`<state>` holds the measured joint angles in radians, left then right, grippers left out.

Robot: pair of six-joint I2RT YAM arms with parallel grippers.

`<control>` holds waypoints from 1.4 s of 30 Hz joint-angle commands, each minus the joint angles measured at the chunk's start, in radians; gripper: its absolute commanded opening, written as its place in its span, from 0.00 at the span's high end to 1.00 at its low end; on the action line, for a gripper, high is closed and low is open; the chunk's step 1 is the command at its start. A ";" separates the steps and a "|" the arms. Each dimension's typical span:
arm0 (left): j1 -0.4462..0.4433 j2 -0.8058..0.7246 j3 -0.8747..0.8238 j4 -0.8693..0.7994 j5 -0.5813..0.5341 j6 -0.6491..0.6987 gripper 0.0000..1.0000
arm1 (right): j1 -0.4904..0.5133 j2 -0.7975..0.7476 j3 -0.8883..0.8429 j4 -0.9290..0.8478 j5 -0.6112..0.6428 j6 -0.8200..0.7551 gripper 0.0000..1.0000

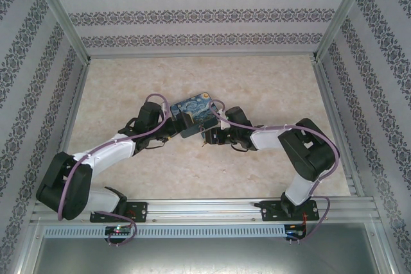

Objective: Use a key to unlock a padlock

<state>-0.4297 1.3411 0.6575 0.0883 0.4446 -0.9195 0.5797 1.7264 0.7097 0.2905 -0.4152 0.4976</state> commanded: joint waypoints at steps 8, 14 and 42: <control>0.016 0.027 0.019 0.000 0.021 0.018 0.03 | 0.006 0.054 0.056 0.033 -0.040 -0.010 0.58; 0.022 0.030 0.013 0.009 0.029 0.014 0.03 | 0.012 0.065 0.062 0.033 -0.040 -0.007 0.66; -0.002 0.080 0.269 -0.395 -0.289 0.306 0.00 | 0.006 -0.001 0.040 0.011 -0.034 0.136 1.00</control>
<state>-0.4084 1.3975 0.8768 -0.1612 0.2745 -0.7166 0.5804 1.7607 0.7525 0.3023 -0.4423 0.5873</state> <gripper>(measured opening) 0.996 0.085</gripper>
